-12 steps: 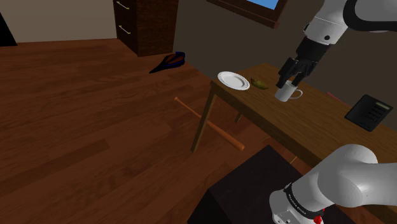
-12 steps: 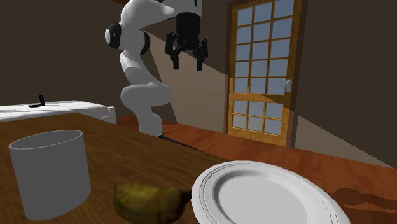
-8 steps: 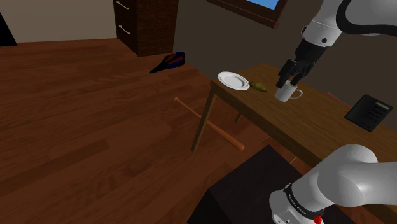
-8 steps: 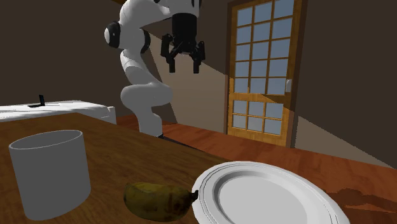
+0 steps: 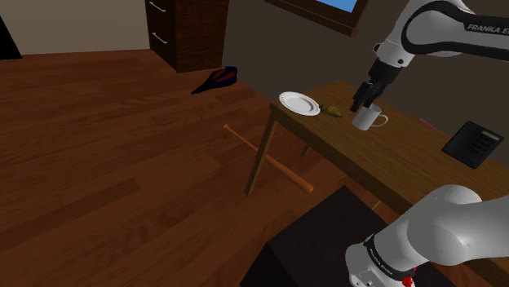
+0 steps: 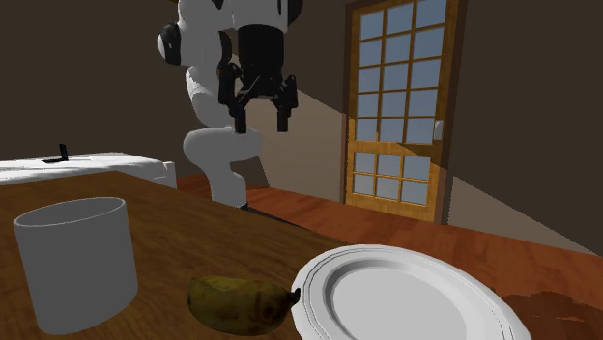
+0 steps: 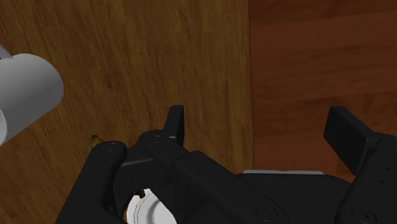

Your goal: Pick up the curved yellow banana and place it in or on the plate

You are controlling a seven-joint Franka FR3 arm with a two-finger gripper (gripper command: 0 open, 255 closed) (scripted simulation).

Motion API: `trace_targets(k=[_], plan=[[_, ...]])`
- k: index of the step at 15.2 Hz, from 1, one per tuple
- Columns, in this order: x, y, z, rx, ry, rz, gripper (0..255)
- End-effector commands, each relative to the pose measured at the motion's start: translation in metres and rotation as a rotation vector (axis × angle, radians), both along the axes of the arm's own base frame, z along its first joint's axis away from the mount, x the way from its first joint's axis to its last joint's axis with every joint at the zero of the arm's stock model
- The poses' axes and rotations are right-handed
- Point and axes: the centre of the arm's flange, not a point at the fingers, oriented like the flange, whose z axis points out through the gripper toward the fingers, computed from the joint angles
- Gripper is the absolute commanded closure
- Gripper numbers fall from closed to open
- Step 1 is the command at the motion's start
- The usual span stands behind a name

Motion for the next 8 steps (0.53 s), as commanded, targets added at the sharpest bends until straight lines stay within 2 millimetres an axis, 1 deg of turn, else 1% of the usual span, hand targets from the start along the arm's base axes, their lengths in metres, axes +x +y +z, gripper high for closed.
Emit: trace_targets(k=[1,8], plan=[[0.012,-0.019,-0.012,-0.002,-0.002,0.038,0],[0.062,-0.087,-0.05,-0.002,-0.004,0.157,0]])
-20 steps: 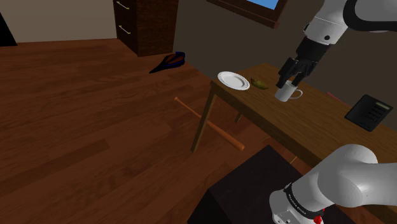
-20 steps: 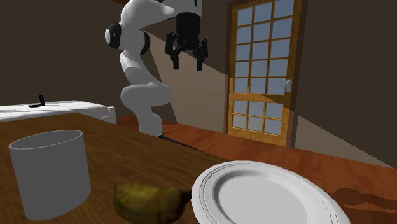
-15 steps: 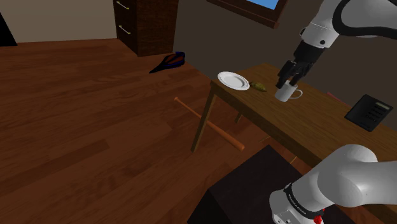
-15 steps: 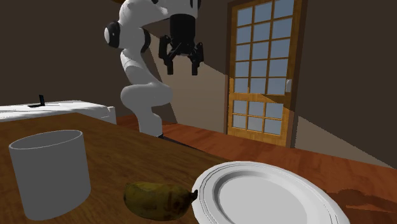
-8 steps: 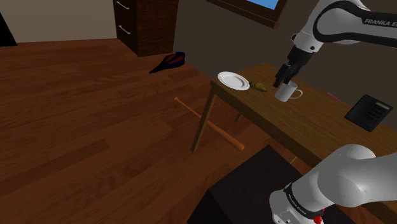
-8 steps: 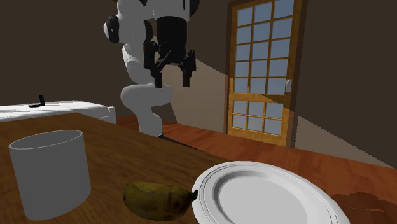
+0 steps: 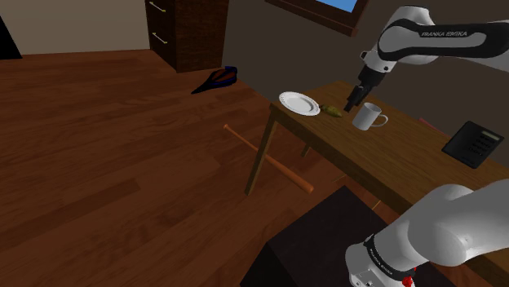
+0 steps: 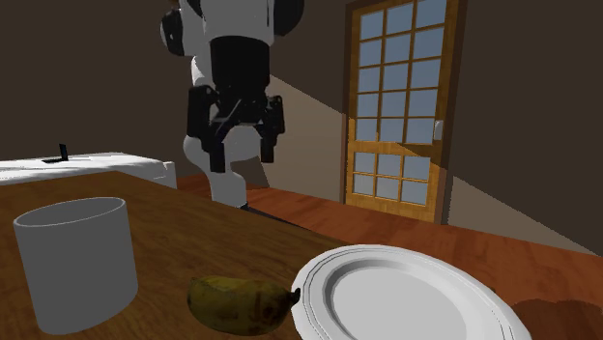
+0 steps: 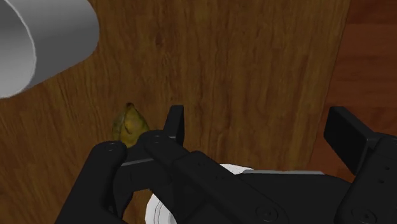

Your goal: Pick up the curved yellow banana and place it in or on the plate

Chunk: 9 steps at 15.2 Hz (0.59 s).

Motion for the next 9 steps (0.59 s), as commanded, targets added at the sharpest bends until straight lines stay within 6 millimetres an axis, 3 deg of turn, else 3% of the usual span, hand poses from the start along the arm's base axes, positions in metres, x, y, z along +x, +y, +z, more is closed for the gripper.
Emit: trace_targets(k=[1,9], plan=[[0.018,-0.019,-0.01,-0.002,-0.001,0.037,0],[0.086,-0.087,-0.052,-0.003,-0.004,0.174,0]])
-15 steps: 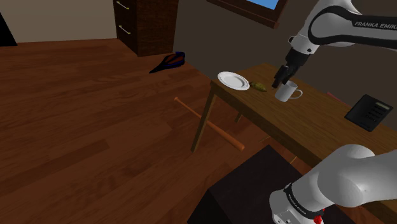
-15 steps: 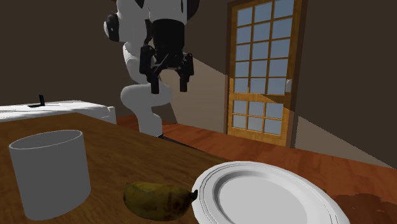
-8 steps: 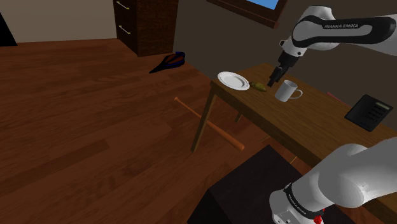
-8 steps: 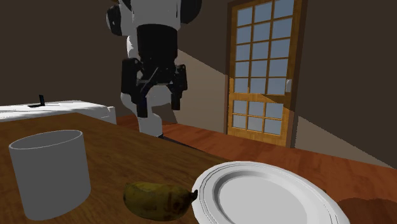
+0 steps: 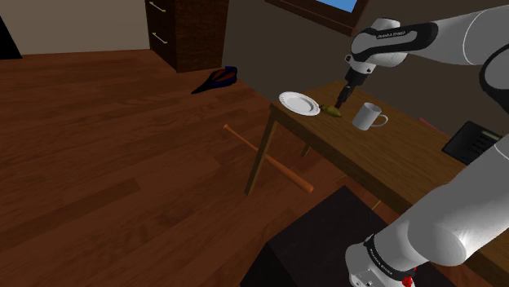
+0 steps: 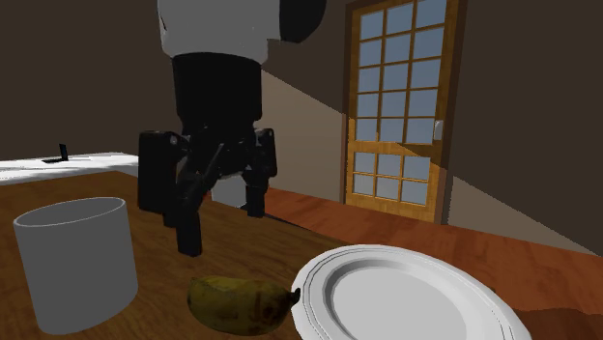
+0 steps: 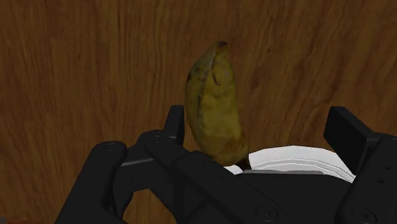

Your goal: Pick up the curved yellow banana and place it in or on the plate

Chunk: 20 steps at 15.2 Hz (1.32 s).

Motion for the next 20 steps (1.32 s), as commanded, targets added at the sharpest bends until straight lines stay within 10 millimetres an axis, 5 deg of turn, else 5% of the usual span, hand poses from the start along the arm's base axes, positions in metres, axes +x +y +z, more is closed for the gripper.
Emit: trace_targets(k=[1,3,11,19,20], plan=[[0.016,-0.017,-0.01,0.0,-0.001,0.038,0],[0.034,-0.032,-0.02,-0.001,-0.002,0.071,0],[0.034,-0.032,-0.06,-0.001,-0.002,0.071,0],[0.034,-0.032,-0.06,-0.001,-0.002,0.071,0],[0.034,-0.032,-0.06,-0.001,-0.002,0.071,255]])
